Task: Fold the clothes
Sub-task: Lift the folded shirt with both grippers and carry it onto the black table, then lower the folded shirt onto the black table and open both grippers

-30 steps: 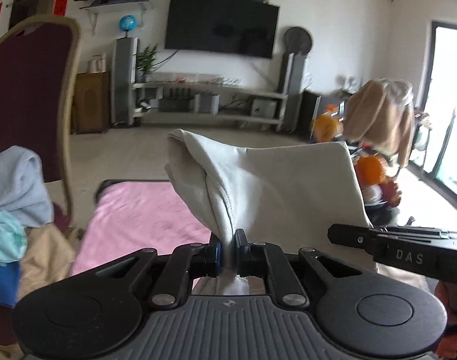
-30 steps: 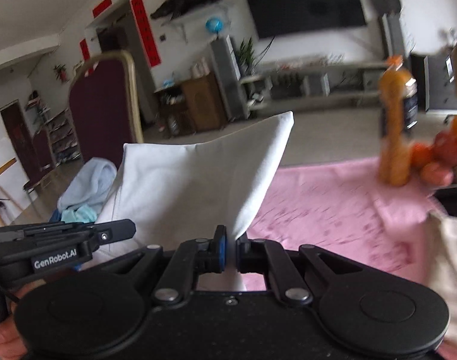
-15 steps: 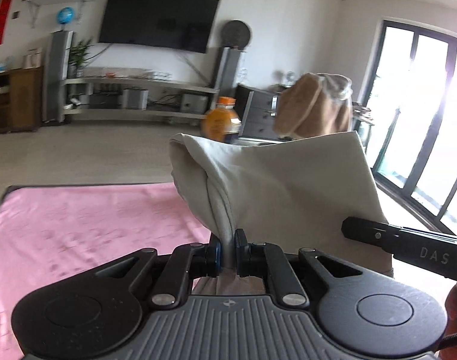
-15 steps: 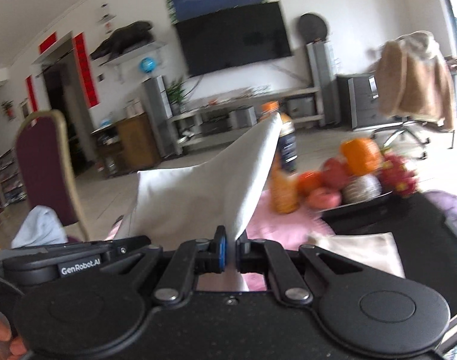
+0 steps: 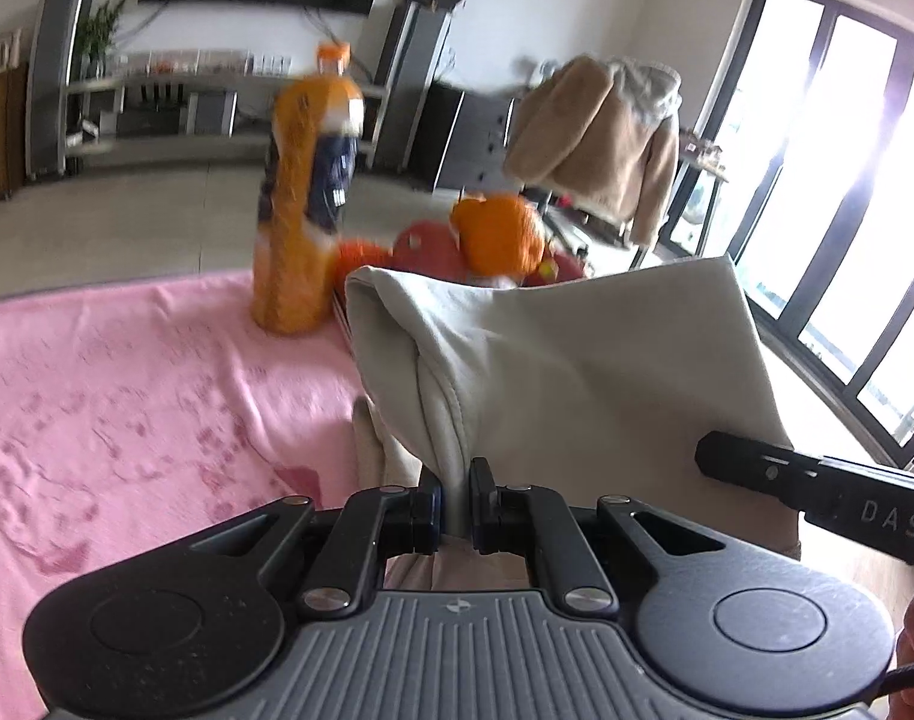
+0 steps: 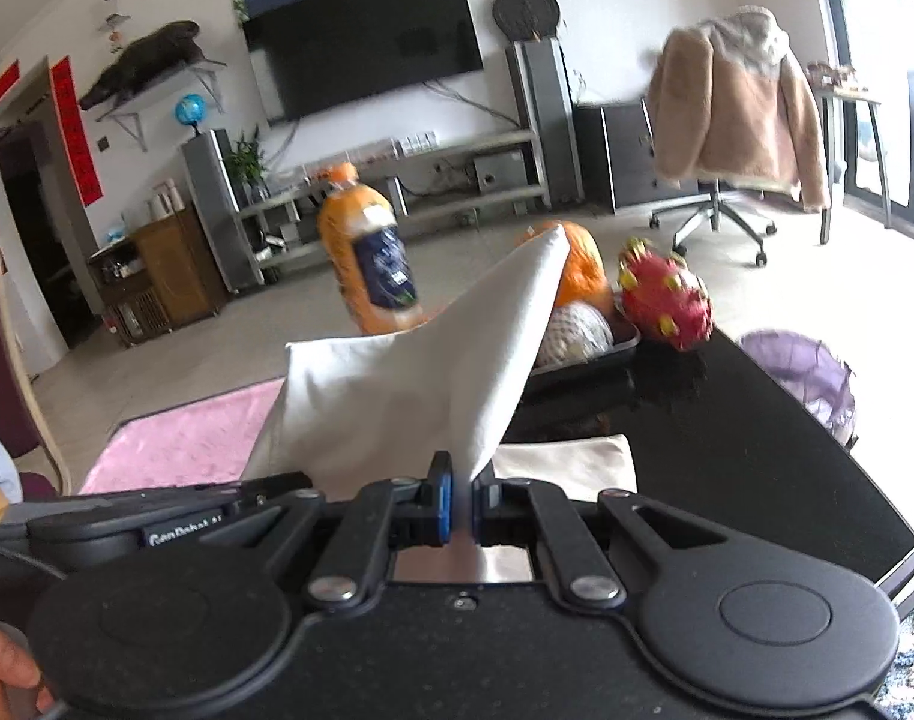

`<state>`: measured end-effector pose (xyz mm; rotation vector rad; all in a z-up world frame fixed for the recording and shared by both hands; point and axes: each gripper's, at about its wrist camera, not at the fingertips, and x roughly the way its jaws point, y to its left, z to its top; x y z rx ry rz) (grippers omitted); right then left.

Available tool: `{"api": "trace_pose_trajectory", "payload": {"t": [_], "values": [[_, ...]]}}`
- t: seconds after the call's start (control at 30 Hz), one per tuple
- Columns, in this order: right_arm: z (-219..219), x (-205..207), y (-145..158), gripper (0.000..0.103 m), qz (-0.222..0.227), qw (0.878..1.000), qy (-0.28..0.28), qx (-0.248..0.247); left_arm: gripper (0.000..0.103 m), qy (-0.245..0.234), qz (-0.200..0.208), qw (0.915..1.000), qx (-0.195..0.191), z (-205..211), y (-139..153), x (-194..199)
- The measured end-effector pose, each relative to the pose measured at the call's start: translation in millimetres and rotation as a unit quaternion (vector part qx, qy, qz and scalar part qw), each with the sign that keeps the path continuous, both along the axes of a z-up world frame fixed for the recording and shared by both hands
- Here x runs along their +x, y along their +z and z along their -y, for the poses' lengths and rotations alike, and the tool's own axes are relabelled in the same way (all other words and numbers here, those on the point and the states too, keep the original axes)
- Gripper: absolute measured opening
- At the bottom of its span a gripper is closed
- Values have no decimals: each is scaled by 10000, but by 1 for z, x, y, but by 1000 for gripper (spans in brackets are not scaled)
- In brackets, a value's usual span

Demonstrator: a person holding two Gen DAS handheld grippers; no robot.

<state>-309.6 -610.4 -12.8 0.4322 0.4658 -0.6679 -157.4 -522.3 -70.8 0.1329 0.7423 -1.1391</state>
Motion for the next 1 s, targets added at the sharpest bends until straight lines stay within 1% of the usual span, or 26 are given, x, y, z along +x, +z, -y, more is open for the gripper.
{"api": "trace_pose_trajectory", "payload": {"t": [0.13, 0.27, 0.3, 0.37, 0.4, 0.43, 0.47, 0.5, 0.53, 0.57, 0.6, 0.63, 0.67, 0.73, 0.77, 0.83, 0.87, 0.93, 1.0], "values": [[32, 5, -29, 6, -69, 9996, -100, 253, 8, 3, -56, 9997, 250, 29, -24, 7], [62, 13, -58, 6, -106, 9988, -204, 439, 8, 54, -53, 9991, 408, 56, -44, 18], [69, 17, -66, 6, -145, 9986, -257, 446, 9, 80, -77, 9988, 467, 63, -49, 22], [81, 25, -82, 7, -302, 9980, -388, 391, 13, 238, -65, 9971, 726, 79, -66, 32], [88, 30, -92, 9, -413, 9974, -473, 362, 13, 344, -51, 9954, 888, 85, -73, 38], [96, 34, -102, 14, -517, 9964, -562, 364, 18, 453, -88, 9933, 1055, 89, -79, 46], [104, 35, -109, 19, -589, 9951, -657, 443, 21, 500, -216, 9922, 1122, 87, -81, 54], [110, 31, -113, 22, -623, 9937, -752, 551, 23, 510, -347, 9927, 1038, 80, -78, 62], [115, 28, -117, 27, -658, 9920, -848, 659, 25, 574, -283, 9931, 983, 72, -72, 67], [118, 23, -118, 30, -656, 9909, -908, 742, 18, 631, -222, 9934, 931, 64, -67, 71], [116, 15, -115, 34, -611, 9911, -905, 760, 15, 625, -193, 9937, 908, 56, -62, 74], [111, 9, -111, 35, -630, 9913, -878, 752, 14, 609, -175, 9941, 883, 48, -57, 77], [106, 4, -106, 35, -658, 9919, -777, 761, 11, 490, -273, 9949, 835, 43, -55, 78], [95, -4, -98, 33, -715, 9927, -575, 777, 10, 196, -476, 9961, 711, 34, -50, 75], [88, -7, -94, 25, -738, 9931, -449, 791, 9, -6, -549, 9964, 651, 33, -49, 70], [75, -1, -95, 15, -841, 9927, -166, 846, 9, -377, -521, 9961, 604, 35, -50, 53], [69, 3, -97, 15, -913, 9920, -42, 874, 8, -459, -453, 9957, 669, 38, -55, 46], [57, 12, -101, 15, -1056, 9898, 207, 930, 8, -498, -527, 9931, 924, 46, -73, 41], [45, 19, -105, 15, -1194, 9869, 434, 999, 7, -270, -620, 9891, 1306, 50, -94, 46]]}}
